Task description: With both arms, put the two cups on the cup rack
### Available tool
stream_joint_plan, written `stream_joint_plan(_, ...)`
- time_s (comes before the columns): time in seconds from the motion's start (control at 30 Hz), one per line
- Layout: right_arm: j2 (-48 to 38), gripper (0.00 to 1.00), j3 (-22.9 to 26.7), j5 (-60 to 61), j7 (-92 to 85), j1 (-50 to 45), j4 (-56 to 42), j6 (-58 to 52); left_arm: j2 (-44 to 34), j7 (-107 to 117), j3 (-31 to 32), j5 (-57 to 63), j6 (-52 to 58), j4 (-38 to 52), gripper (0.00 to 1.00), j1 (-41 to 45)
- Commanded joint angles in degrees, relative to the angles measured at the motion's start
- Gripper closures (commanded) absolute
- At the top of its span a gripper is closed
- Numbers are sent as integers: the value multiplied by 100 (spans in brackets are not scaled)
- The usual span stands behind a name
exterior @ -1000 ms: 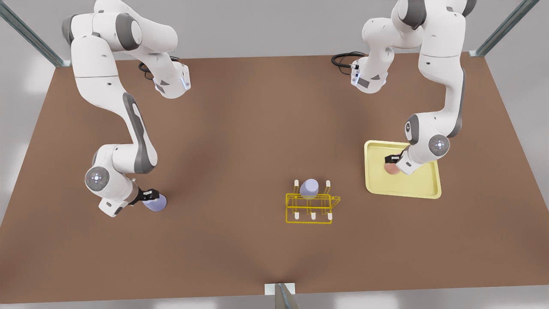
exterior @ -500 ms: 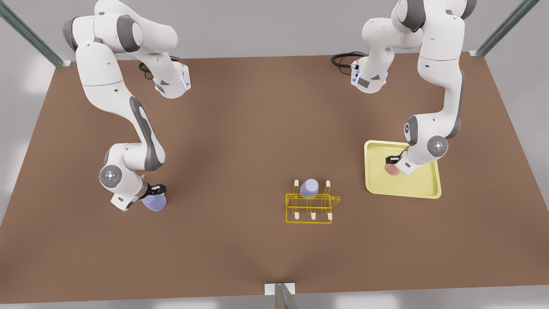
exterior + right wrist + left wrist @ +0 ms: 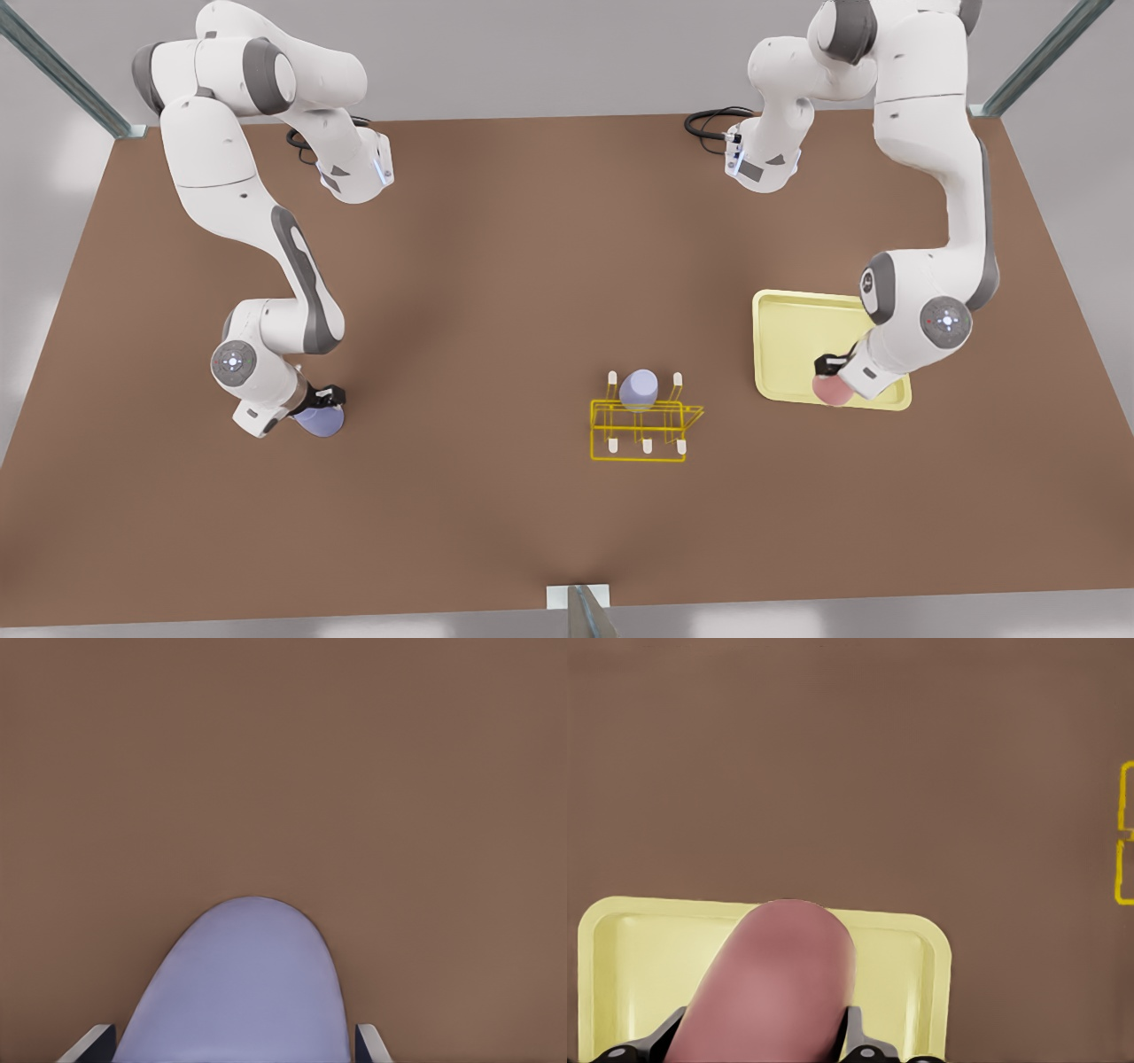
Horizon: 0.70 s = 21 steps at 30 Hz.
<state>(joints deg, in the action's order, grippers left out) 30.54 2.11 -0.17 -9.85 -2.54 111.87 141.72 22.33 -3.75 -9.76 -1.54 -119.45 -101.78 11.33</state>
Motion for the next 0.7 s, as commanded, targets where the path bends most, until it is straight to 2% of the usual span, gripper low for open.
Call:
stream_joint_plan(0.0,4,0,0,17,-26,-1,1,48,420,1367,238,-153,1486,869,19,9)
stream_joint_plan(0.07,13,0,0,17,9,-1,1,40,922,1798,361,-505,1618,1924,19,0)
stream_joint_plan(0.1,13,1,0,17,9,-1,1,31,1035,2060,457,-567,1618,2169,19,0)
stream_joint_plan(0.17,13,15,0,17,9,-1,-16,13,1502,2809,686,-558,1557,3181,19,-8)
stream_joint_plan(0.23,13,19,0,8,9,-1,-60,-13,1897,2862,818,-558,1522,3919,19,-8)
stream_joint_plan(0.3,13,20,0,8,0,8,-104,-13,2073,3082,985,-901,837,3990,19,-8)
stream_joint_plan(0.43,-22,19,-35,8,9,-44,-359,-232,2310,3292,1152,-1463,282,4324,19,9)
stream_joint_plan(0.57,-136,19,-439,605,9,-44,-711,-602,2521,3372,1451,-1578,282,4517,19,27)
stream_joint_plan(0.67,-75,19,-510,1246,36,-440,-1264,-1050,2513,3337,1495,-1604,924,4517,19,27)
